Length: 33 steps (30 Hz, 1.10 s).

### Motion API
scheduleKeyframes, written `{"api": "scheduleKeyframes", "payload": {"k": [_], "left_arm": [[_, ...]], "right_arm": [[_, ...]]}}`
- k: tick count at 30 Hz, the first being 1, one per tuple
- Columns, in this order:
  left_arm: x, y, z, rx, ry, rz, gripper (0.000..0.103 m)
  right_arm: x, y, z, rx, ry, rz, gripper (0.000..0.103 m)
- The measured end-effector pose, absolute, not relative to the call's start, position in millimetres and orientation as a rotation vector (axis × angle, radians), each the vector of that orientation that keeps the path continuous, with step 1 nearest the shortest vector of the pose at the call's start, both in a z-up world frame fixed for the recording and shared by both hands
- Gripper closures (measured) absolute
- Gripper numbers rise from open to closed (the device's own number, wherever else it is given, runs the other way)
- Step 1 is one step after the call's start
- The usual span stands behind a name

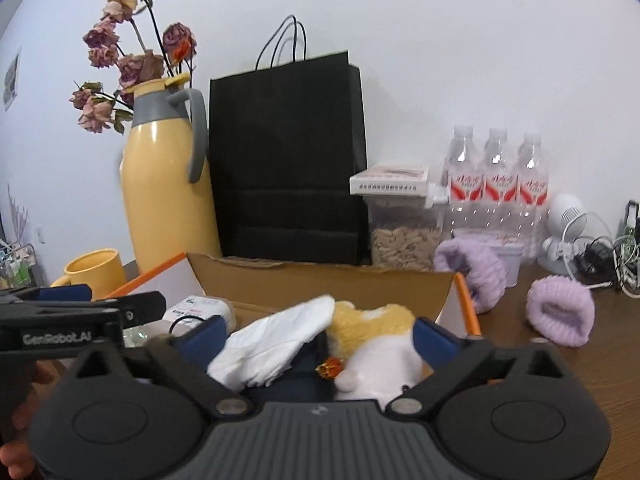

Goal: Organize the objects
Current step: 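Carry the plastic bag and white cloth into the box and open both tools, then move both tools out of the box back over the table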

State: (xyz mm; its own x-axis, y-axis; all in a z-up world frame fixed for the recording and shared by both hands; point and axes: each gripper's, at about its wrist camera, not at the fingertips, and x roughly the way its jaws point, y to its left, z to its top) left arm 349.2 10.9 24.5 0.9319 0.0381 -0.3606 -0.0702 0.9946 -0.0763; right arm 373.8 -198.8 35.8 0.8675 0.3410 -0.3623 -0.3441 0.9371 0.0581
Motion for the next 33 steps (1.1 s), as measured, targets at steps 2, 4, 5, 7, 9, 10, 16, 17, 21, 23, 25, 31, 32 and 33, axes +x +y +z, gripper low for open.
{"api": "scheduleKeyframes", "payload": {"k": [2, 4, 5, 7, 9, 10, 16, 17, 21, 23, 25, 31, 32, 33], "left_arm": [[349, 12, 24, -0.094, 0.362, 0.06, 0.0], [346, 12, 25, -0.096, 0.353, 0.066, 0.0], [345, 12, 25, -0.097, 0.348, 0.069, 0.0], [342, 12, 26, -0.098, 0.337, 0.072, 0.0], [339, 13, 28, -0.1, 0.326, 0.074, 0.0], [337, 13, 28, -0.102, 0.32, 0.075, 0.0], [316, 19, 32, -0.123, 0.283, 0.094, 0.0], [312, 20, 32, -0.124, 0.277, 0.097, 0.0], [296, 22, 31, -0.114, 0.27, 0.103, 0.0], [288, 23, 31, -0.107, 0.271, 0.107, 0.0], [280, 24, 30, -0.102, 0.277, 0.111, 0.0], [256, 25, 23, -0.081, 0.312, 0.107, 0.0], [252, 25, 22, -0.07, 0.32, 0.099, 0.0], [248, 25, 21, -0.061, 0.324, 0.095, 0.0]], "right_arm": [[371, -199, 37, -0.027, 0.369, 0.347, 0.001], [368, -200, 37, -0.039, 0.362, 0.341, 0.001], [367, -199, 37, -0.042, 0.361, 0.342, 0.001], [365, -199, 38, -0.049, 0.358, 0.34, 0.0], [362, -199, 38, -0.055, 0.353, 0.336, 0.0], [360, -199, 38, -0.058, 0.351, 0.333, 0.0], [344, -202, 39, -0.073, 0.325, 0.312, 0.0], [340, -202, 40, -0.077, 0.319, 0.308, 0.0], [325, -203, 39, -0.096, 0.304, 0.293, 0.0], [316, -205, 38, -0.106, 0.296, 0.281, 0.0], [306, -206, 37, -0.111, 0.289, 0.274, 0.0], [276, -209, 28, -0.123, 0.296, 0.267, 0.0], [271, -208, 26, -0.13, 0.297, 0.27, 0.0], [266, -208, 25, -0.134, 0.299, 0.274, 0.0]]}}
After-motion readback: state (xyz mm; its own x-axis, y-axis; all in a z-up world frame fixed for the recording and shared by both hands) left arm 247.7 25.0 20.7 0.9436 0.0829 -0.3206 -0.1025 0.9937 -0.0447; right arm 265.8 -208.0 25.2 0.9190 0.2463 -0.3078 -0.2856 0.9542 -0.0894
